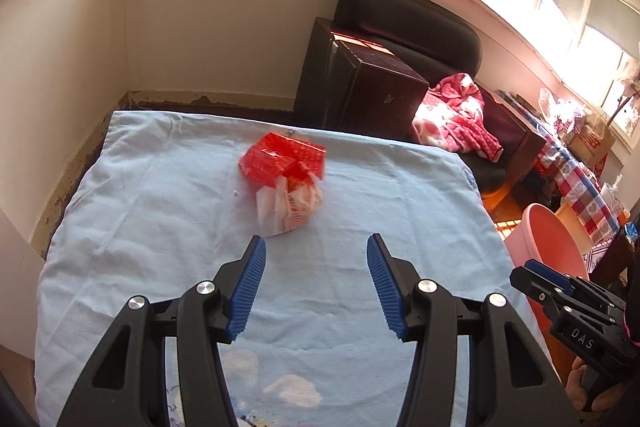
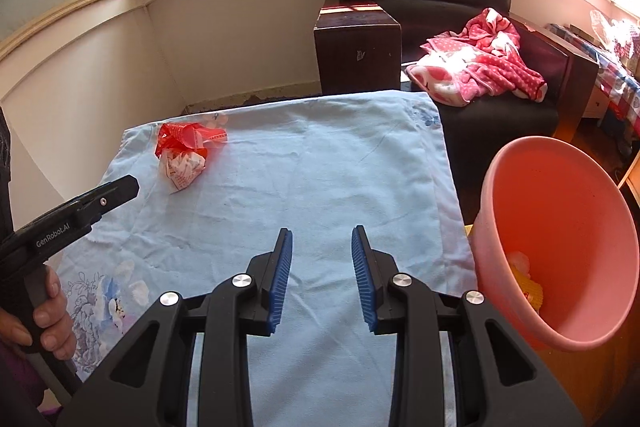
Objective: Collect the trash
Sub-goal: 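Move both open tools back to the table toward the red mesh bag, then grasp the white paper with the left tool while the right tool grasps the red mesh bag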
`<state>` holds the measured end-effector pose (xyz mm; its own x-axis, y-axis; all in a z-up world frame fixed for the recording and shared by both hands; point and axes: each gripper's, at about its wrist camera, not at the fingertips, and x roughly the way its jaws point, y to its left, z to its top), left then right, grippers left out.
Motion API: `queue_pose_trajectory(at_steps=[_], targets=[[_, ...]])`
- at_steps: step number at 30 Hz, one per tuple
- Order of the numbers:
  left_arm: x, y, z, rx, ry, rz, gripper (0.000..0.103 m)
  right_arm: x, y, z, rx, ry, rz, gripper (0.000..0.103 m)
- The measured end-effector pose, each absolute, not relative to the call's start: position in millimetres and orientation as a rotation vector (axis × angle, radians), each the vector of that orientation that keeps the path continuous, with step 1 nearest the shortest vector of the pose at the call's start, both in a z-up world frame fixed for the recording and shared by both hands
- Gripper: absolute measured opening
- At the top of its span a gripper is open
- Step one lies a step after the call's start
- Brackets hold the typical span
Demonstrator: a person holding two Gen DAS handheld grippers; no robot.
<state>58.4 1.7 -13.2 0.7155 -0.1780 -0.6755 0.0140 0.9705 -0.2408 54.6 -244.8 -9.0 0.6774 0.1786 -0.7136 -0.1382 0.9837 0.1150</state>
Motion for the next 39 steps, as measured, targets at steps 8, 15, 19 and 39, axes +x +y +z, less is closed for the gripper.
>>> queue_pose_trajectory(at_steps=[8,15,19,39], targets=[[101,32,-32,-0.279,0.823,-0.128,0.051,88,-201,-12,0.0,0.839,0.286,0.031],[130,25,-50,-0.267,0.868,-0.172,0.051,128,-187,-9,0.136,0.907,0.405,0.031],[140,23,-59,-0.263,0.886,-0.199,0.032,146,-172,-3,0.136,0.915,0.453,0.031],[116,27,-66,-0.317,0.92,-0.277,0.012,189,-102,-17,0.069,0.989,0.591,0.046]])
